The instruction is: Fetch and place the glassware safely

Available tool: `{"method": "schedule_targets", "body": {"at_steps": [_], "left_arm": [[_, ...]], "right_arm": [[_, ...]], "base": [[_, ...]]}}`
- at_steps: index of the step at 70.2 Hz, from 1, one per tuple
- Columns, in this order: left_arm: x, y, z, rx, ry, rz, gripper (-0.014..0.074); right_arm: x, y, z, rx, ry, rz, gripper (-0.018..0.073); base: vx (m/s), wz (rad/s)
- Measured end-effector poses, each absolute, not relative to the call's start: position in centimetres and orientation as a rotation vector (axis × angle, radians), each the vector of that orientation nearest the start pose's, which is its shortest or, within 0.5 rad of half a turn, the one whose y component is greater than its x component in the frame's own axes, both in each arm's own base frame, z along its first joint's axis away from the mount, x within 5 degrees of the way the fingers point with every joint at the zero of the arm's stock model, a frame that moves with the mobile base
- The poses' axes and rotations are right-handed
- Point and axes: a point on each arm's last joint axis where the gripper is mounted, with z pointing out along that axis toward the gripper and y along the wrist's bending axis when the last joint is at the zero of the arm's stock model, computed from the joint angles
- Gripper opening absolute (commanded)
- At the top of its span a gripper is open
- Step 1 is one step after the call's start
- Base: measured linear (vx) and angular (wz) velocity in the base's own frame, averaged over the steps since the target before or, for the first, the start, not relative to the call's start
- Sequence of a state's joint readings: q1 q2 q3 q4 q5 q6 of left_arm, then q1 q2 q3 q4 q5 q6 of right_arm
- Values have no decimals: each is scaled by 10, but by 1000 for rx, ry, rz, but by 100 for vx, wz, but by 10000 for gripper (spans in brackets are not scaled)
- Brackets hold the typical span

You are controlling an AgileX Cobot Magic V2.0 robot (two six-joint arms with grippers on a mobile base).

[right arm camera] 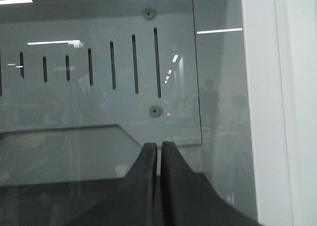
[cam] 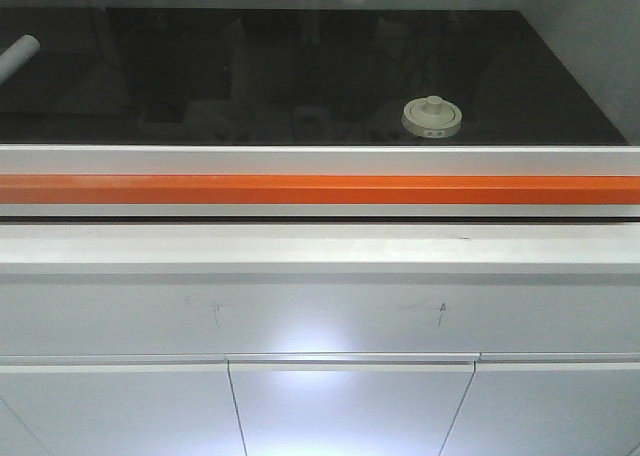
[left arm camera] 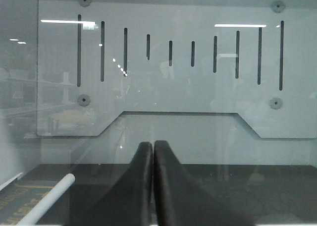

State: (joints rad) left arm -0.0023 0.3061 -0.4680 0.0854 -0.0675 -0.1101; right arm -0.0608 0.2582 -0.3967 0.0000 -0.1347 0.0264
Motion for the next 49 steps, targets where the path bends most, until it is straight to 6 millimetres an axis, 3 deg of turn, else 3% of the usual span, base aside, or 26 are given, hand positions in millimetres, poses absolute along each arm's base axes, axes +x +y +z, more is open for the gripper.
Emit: {"method": "schedule_targets", "body": {"at_steps": [7,19,34,49], "left_arm": [[89,-1,382,-10,1286,-27,-7],[129,-1,395,-11,1367,-26,-7],[164,-1,378,-12,1492,-26,-7],[186,-1,336,-10,1628,-28,-7]], "right_arm": [[78,-5,372,53,1216,-30,-3],[117,-7,389,57,1298,-29,-3],[156,-10,369,64,1461,-28,-3],[168,-10,353,69,1572,-27,-1]], "base": [[0,0],[0,0],[0,0],[0,0]]}}
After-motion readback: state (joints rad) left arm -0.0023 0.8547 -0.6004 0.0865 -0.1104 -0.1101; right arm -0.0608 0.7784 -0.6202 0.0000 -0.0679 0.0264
